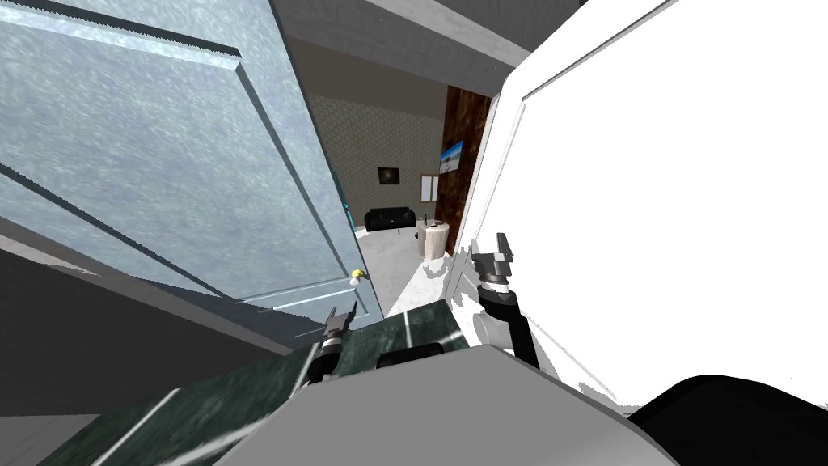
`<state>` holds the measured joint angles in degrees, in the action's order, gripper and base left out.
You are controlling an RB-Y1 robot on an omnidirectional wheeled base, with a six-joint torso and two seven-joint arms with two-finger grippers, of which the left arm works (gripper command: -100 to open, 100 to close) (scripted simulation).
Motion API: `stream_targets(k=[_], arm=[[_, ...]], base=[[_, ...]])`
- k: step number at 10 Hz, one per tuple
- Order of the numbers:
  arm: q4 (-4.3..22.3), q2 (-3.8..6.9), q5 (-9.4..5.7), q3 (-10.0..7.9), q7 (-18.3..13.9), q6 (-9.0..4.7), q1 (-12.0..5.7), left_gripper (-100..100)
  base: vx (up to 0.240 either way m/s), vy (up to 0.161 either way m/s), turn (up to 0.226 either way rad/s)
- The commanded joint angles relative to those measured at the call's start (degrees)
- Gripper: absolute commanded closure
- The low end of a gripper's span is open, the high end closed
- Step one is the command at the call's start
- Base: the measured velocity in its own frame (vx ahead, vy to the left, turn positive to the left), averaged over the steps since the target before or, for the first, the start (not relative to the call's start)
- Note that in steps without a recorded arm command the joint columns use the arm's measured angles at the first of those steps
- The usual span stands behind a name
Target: Pull the door open
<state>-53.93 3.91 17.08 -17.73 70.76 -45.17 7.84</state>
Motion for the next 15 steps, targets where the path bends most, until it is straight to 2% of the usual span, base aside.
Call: stream_targets(k=[1,9,10,11,15], arm=[[0.7,0.71,-0.42,-0.65,-0.3,-0.60,0.24,-100],[4.3,4.07,-2.68,-4.15,-2.0,-3.85,1.56,-100],[3.0,3.50,-2.40,-3.74,-1.9,-3.03,1.86,-100],[3.0,3.50,-2.40,-3.74,-1.9,-3.03,1.86,100],[3.0,3.50,-2.40,-3.74,-1.9,-3.03,1.86,100]], base=[[0.120,0.015,-0.087],[0.194,-0.013,-0.099],[0.095,0.011,-0.014],[-0.013,0.005,0.037],[-0.023,0.002,-0.003]])
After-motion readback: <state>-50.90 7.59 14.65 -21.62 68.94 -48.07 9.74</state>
